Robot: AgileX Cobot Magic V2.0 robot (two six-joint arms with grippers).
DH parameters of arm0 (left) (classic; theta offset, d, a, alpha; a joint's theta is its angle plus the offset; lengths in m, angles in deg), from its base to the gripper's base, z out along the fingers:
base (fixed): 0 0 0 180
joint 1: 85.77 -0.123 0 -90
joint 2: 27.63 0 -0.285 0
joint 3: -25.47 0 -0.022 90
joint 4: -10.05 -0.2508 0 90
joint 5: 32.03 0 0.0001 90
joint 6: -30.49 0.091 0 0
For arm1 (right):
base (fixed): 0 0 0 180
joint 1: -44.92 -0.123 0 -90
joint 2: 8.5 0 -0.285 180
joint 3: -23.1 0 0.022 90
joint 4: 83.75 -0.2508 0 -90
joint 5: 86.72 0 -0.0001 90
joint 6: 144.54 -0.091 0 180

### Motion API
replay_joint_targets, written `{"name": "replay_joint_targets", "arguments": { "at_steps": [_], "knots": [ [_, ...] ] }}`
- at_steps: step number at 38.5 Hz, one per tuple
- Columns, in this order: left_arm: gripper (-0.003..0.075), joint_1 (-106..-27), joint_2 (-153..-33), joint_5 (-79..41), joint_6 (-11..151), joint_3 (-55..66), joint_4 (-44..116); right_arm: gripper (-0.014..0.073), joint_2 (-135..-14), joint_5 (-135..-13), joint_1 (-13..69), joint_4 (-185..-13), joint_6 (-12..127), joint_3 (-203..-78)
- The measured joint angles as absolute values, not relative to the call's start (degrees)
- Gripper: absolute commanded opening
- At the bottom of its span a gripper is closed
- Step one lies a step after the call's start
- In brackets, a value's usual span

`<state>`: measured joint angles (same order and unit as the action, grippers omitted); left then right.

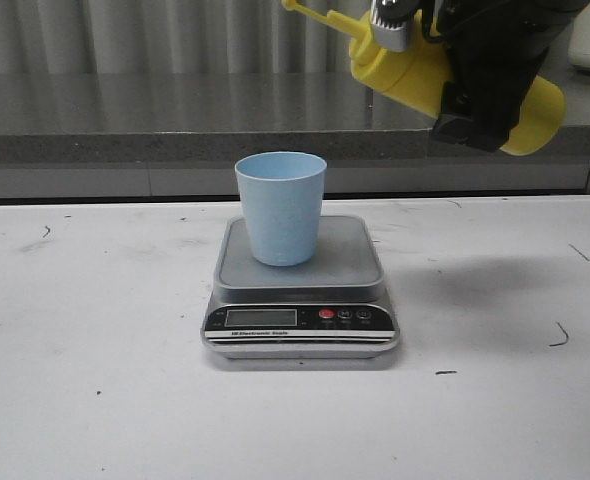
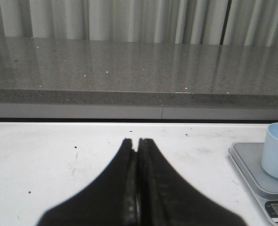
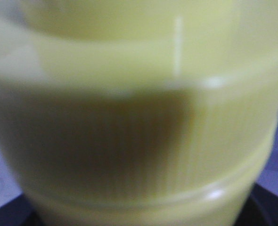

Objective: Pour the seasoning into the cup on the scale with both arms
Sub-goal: 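Lift the yellow bottle and tilt its nozzle down toward the cup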

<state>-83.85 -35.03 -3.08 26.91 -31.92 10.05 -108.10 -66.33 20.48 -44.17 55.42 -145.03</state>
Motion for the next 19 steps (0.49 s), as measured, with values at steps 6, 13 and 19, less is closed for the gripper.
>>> {"name": "replay_joint_targets", "arguments": {
  "at_steps": [6, 13, 19],
  "knots": [
    [-0.002, -83.85, -35.03, -3.08, 26.91, -31.92, 10.05, 0.0328, -111.91, -61.91, 20.49, -41.93, 55.42, -150.03],
    [-0.002, -83.85, -35.03, -3.08, 26.91, -31.92, 10.05, 0.0328, -114.15, -59.55, 18.22, -34.32, 55.42, -151.24],
    [-0.002, -83.85, -35.03, -3.08, 26.91, -31.92, 10.05, 0.0328, -114.29, -59.41, 15.77, -29.81, 55.42, -151.28]
  ]
}}
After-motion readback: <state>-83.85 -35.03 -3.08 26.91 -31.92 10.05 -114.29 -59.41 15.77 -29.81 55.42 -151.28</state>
